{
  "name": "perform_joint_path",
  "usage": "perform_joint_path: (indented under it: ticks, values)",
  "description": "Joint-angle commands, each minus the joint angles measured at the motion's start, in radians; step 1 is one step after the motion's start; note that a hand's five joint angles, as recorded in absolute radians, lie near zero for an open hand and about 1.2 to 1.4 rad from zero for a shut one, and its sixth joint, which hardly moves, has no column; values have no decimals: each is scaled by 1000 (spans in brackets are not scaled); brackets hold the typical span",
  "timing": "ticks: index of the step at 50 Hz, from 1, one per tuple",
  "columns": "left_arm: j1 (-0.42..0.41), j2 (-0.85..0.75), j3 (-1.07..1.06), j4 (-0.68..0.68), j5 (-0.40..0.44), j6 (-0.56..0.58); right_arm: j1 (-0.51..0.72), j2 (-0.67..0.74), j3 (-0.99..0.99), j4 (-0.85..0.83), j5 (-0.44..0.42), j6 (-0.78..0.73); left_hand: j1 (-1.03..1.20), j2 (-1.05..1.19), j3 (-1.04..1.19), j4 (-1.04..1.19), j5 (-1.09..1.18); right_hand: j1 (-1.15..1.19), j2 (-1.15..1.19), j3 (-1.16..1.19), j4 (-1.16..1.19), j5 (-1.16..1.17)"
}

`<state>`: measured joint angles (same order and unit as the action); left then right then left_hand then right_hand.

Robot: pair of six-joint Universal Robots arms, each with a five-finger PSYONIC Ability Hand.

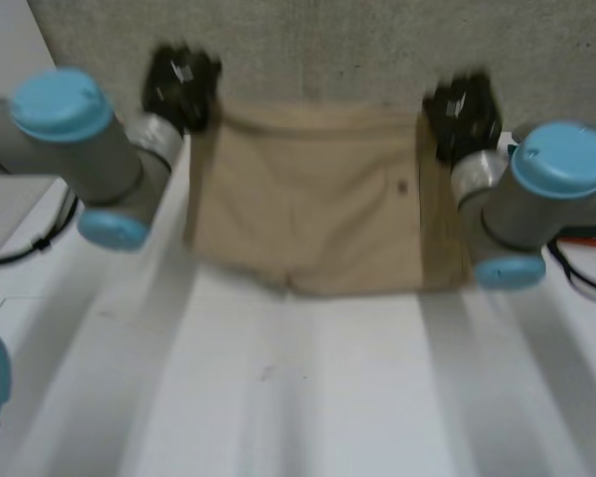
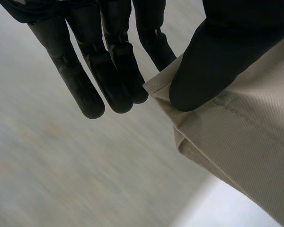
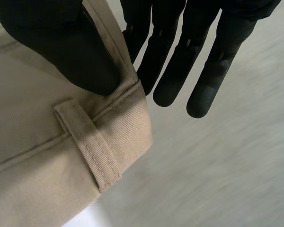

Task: Fold the laundry.

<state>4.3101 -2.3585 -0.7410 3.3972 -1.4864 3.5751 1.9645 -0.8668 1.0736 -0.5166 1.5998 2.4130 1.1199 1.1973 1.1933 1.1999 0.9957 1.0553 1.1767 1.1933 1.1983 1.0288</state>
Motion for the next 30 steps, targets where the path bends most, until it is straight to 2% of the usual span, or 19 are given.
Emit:
perform_joint_path:
  ticks: [1, 6, 12, 17, 25, 30]
  values:
    - [34, 215, 26, 278, 21, -189, 34, -132, -80, -333, -6, 161, 276, 199, 203, 196, 226, 341, 220, 203, 198, 193]
    - [66, 289, 6, 254, 29, -256, 53, -178, -77, -246, -11, 210, 276, 199, 203, 196, 226, 341, 220, 203, 198, 193]
    - [83, 327, -109, 96, 41, -289, 59, -170, -49, -122, -24, 207, 276, 199, 203, 196, 226, 341, 220, 203, 198, 193]
    - [89, 369, -356, 2, 86, -291, 62, -138, 15, -86, -84, 199, 276, 199, 203, 196, 226, 341, 220, 203, 198, 193]
    - [103, 430, -731, -9, 152, -243, 65, -77, 178, 24, -175, 138, 276, 199, 203, 196, 226, 341, 220, 203, 198, 193]
    - [131, 493, -914, -126, 175, -181, 42, -90, 282, 231, -196, 66, 276, 199, 203, 196, 226, 341, 220, 203, 198, 193]
